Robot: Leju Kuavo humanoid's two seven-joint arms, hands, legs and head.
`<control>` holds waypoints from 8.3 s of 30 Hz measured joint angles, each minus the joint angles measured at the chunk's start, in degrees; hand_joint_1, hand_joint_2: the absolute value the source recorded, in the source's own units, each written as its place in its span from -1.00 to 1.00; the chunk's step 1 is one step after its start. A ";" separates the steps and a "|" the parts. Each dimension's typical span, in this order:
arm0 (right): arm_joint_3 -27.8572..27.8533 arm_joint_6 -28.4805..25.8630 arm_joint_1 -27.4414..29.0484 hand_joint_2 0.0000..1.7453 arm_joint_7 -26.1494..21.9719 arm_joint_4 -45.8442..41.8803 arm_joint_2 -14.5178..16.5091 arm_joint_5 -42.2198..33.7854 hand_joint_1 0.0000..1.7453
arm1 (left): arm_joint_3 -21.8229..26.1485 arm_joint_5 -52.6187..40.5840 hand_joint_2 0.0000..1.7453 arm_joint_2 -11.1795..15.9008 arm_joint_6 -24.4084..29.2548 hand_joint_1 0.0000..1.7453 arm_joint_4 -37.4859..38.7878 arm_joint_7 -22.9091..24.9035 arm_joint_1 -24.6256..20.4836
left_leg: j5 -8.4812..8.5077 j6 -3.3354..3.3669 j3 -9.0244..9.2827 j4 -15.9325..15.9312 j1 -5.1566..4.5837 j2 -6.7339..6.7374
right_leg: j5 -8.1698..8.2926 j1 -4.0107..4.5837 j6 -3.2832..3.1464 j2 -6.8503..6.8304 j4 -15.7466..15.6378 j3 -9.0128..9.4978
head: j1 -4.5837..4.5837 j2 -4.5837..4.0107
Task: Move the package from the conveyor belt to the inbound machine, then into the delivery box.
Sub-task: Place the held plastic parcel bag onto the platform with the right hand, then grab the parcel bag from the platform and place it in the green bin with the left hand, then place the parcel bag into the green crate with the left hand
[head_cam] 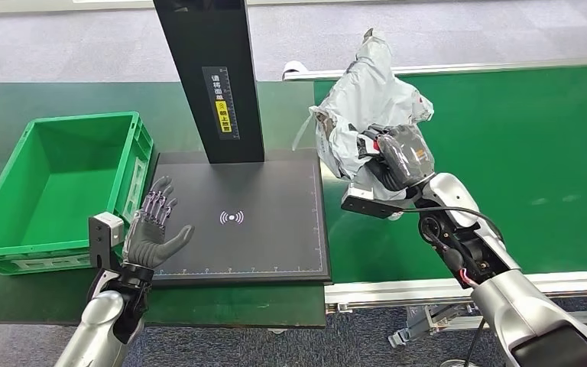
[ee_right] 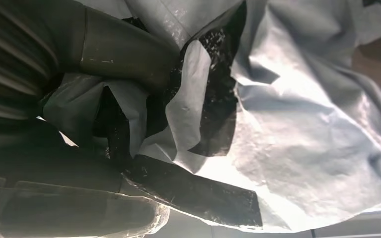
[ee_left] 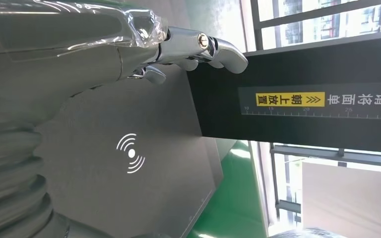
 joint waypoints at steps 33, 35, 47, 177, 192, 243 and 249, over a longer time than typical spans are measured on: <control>28.51 2.30 -1.42 1.00 -10.71 7.87 17.90 0.36 1.00 | -3.36 3.26 1.00 -1.16 18.01 -1.00 10.05 -10.42 -10.33 | 0.01 -0.02 0.04 -0.02 0.06 0.18 | 0.01 0.07 -0.03 0.14 0.01 0.00 | 0.02 -0.01; 29.31 6.73 -1.85 1.00 -8.65 8.97 18.21 0.65 1.00 | -3.37 3.48 1.00 -1.09 18.19 -1.00 10.20 -10.51 -10.32 | 0.01 -0.02 0.04 -0.02 0.06 0.17 | 0.01 0.07 -0.03 0.14 0.01 0.00 | 0.02 -0.01; 31.71 27.99 -4.67 1.00 0.15 14.06 18.93 0.43 1.00 | -3.36 2.21 1.00 -0.34 22.31 -1.00 8.97 -11.45 -8.61 | 0.01 -0.02 0.06 -0.02 0.06 0.16 | 0.01 0.07 -0.03 0.12 0.01 0.03 | 0.02 -0.01; -17.09 28.65 9.21 1.00 9.50 3.44 20.04 -48.22 -1.00 | -18.15 -58.21 1.00 -13.15 37.92 1.00 17.00 14.99 -10.18 | -0.01 -0.01 0.05 -0.01 0.01 0.15 | 0.01 0.01 -0.01 0.14 0.01 0.04 | 0.02 -0.01; -16.19 30.19 7.59 1.00 8.88 5.07 20.40 -49.83 -1.00 | 0.72 -76.53 1.00 -15.72 45.08 1.00 1.19 0.43 -7.63 | -0.01 -0.01 0.05 -0.01 0.01 0.21 | 0.01 0.01 -0.01 0.15 0.00 0.00 | 0.02 -0.01; -14.61 31.10 13.06 1.00 10.35 -1.58 17.41 -45.46 -1.00 | 47.18 -93.42 1.00 -10.22 43.35 1.00 21.89 15.39 -29.50 | 0.02 -0.02 0.09 -0.01 0.03 0.16 | 0.02 0.03 -0.03 0.12 0.02 0.01 | 0.02 -0.01; -15.32 32.45 12.93 1.00 10.78 -1.75 17.69 -44.32 -1.00 | 34.28 -88.03 1.00 -5.55 44.69 1.00 32.85 23.81 -29.67 | 0.02 -0.02 0.06 -0.01 0.02 0.20 | 0.02 0.03 -0.02 0.15 0.02 0.00 | 0.02 -0.01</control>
